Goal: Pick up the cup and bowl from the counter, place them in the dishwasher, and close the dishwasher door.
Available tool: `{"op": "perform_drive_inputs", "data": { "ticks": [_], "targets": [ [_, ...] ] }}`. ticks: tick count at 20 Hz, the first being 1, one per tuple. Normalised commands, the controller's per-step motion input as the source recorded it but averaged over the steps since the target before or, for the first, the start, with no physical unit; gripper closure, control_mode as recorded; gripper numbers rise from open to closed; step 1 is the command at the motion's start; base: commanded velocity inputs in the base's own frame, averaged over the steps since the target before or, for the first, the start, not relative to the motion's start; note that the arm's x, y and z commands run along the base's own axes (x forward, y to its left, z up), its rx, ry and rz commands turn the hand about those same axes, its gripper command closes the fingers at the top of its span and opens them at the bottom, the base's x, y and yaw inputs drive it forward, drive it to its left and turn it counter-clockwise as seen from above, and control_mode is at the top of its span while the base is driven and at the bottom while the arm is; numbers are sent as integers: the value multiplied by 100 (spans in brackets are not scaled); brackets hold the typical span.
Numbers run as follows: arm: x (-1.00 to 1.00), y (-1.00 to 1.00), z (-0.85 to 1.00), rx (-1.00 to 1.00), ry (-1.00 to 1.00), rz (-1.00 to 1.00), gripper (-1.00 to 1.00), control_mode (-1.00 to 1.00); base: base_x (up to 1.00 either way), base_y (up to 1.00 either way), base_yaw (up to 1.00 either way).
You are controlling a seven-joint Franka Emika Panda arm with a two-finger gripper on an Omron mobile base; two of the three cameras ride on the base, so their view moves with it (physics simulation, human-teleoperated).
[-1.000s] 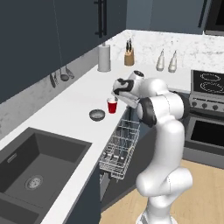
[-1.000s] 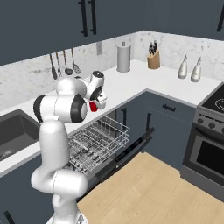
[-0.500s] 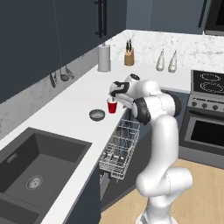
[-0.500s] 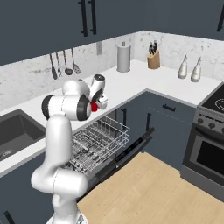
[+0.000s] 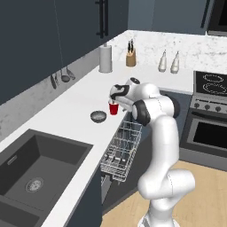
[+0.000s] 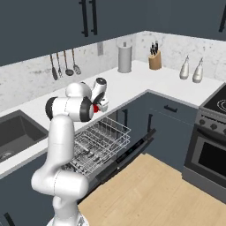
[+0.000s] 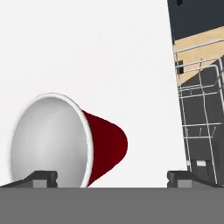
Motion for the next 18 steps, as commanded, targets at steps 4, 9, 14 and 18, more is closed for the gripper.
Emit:
{"op": "perform_drive_inputs", "data": {
  "ticks": [4, 9, 14, 18],
  "targets": [
    [2, 0, -13, 1, 0, -2, -100, -100, 0, 0, 0],
    [7, 0, -6, 0, 0, -5, -100, -100, 0, 0, 0],
    [-7, 0, -5, 0, 0, -1, 100, -100, 0, 0, 0],
    [-36, 0, 0, 2, 0, 0, 100, -100, 0, 0, 0]
  ]
}}
